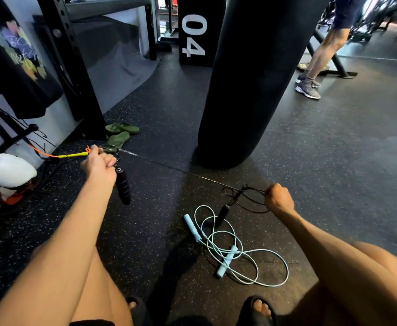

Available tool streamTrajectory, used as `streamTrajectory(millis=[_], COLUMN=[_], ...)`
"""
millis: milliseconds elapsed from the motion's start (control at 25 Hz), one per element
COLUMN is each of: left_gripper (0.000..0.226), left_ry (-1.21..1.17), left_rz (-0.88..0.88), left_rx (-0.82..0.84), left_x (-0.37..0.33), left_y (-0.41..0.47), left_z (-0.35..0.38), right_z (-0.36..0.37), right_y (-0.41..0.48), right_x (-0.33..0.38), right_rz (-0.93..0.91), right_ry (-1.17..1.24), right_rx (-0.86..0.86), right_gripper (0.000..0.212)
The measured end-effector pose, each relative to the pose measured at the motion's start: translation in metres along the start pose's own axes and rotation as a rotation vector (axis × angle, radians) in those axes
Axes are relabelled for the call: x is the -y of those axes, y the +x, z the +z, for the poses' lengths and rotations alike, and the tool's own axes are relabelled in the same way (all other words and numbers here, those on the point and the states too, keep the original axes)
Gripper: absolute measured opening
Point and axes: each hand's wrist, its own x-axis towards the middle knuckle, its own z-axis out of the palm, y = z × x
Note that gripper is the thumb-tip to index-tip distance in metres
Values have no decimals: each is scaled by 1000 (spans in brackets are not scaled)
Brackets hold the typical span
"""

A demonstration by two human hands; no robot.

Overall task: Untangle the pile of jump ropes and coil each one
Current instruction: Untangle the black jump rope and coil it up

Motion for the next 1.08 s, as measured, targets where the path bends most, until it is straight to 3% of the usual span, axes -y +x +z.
streamTrajectory(millis=[280, 520, 640, 720, 880, 1080], left_gripper=[34, 35, 34, 33, 38, 36], left_ry=[-40, -39, -22, 41, 196, 413], left_rz=[3, 50, 67, 92, 94, 97], left_rx=[-165, -236, -238, -206, -38, 215], left_x=[-15, -46, -46, -36, -11, 18], left_y=[24, 37, 34, 26, 0, -28], left_z=[-28, -40, -38, -30, -5, 14], right_z=[-29, -60, -58, -50, -40, -40], right_y=[-5, 19, 10, 4, 1, -5], right_x=[-46, -74, -53, -35, -9, 18], right_rz=[351, 518, 438, 331, 60, -549], right_ry=[145, 586, 890, 911, 678, 127], right_rx=[-140, -291, -214, -106, -9, -74], right_gripper=[20, 20, 22, 24, 22, 12])
